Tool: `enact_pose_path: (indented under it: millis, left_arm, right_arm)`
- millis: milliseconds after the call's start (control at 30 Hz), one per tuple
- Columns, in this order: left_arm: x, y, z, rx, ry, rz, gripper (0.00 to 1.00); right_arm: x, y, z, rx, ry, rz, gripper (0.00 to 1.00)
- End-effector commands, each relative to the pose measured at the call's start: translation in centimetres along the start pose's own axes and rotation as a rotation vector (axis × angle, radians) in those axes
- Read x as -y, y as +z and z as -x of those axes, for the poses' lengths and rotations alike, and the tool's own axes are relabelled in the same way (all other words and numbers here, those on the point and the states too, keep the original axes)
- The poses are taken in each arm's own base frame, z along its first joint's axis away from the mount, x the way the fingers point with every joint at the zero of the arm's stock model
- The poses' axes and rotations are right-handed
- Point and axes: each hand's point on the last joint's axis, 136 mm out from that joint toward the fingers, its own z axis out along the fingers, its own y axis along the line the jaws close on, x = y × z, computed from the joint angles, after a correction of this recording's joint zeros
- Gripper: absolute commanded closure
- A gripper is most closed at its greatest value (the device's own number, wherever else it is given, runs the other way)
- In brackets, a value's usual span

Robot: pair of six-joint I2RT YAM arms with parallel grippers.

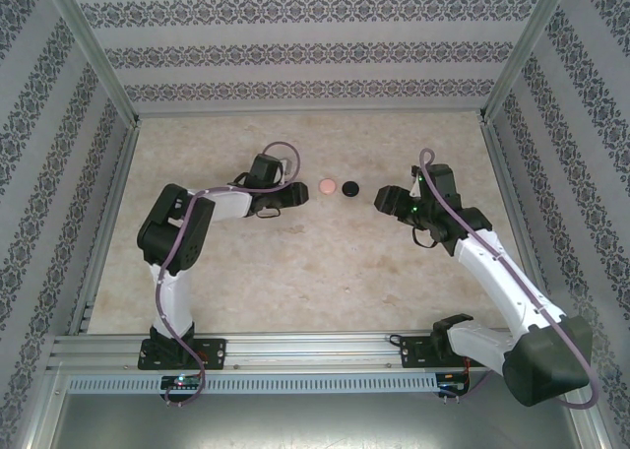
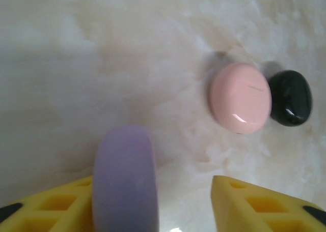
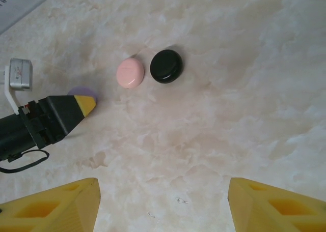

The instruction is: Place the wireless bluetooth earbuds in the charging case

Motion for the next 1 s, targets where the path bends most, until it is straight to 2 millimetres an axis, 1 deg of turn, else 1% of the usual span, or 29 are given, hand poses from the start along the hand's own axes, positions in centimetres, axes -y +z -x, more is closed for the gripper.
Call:
enact_pose_path:
  millis: [0,67,100,133,167,233,300,433,533,667,733,800,833,867,933,967]
  left_arm:
    - [-4.0,-2.5,0.6,0.026,-0.044,0.097,0.36]
    - [-4.9,-4.0,1.3,0.049,-0.05,0.109,0.33]
    - [-5.3,-4.8,1.6,0.062,-0.054,0.116,0.28]
    - [-5.8,-5.7,2.0,0.074,-0.06,0.12,0.0]
    - [-6.1,-6.4,2.2,0.08,-0.062,0.123,0.01]
    - [-6.5,-7.7,2.6,0.084,-0.058,0.122,0.01]
    - [-6.6,-8.2,2.6,0.071,-0.06,0.108,0.01]
    - [-7.0,-7.9,1.7,0.028,-0.075,0.099,0.01]
    - [-7.7,-7.5,0.9,0.011,-0.089,0.111,0.01]
    - [-8.2,-7.7,0.7,0.029,-0.098,0.124,0.01]
    - [-8.3,-8.1,1.1,0.048,-0.095,0.128,0.01]
    - [-8.2,-9.0,1.7,0.082,-0.081,0.129,0.01]
    - [-8.1,-9.5,2.1,0.101,-0.067,0.138,0.01]
    - [-7.9,-10.3,2.7,0.127,-0.051,0.141,0.01]
    - [-7.4,-12.0,3.8,0.184,-0.011,0.158,0.01]
    - [-7.3,-12.8,4.3,0.208,0.006,0.167,0.01]
  right_arm:
    - [-0.3,-1.5,1.4,0.047,-0.02,-0.005,0.31]
    - [-0.2,-2.0,1.6,0.06,-0.019,-0.01,0.27]
    - [-0.1,-2.3,1.8,0.069,-0.02,-0.013,0.25]
    - [0.0,-2.7,2.0,0.077,-0.021,-0.015,0.24]
    - [-0.1,-3.0,2.1,0.085,-0.02,-0.015,0.22]
    - [0.1,-3.5,2.5,0.101,-0.017,-0.02,0.21]
    - [0.1,-3.9,2.7,0.114,-0.014,-0.017,0.2]
    - [0.2,-4.2,2.9,0.118,-0.006,-0.021,0.2]
    - [0.3,-4.4,2.9,0.119,-0.003,-0.023,0.2]
    - [0.2,-4.6,2.9,0.122,-0.008,-0.025,0.2]
    - [0.4,-4.5,2.9,0.124,-0.01,-0.032,0.2]
    - [0.6,-4.5,3.1,0.127,-0.018,-0.043,0.2]
    - [0.7,-4.5,3.2,0.131,-0.026,-0.05,0.16]
    - [0.8,-4.5,3.4,0.135,-0.035,-0.057,0.14]
    - [1.1,-4.7,3.8,0.155,-0.053,-0.08,0.03]
    - [1.3,-4.8,4.1,0.17,-0.061,-0.096,0.02]
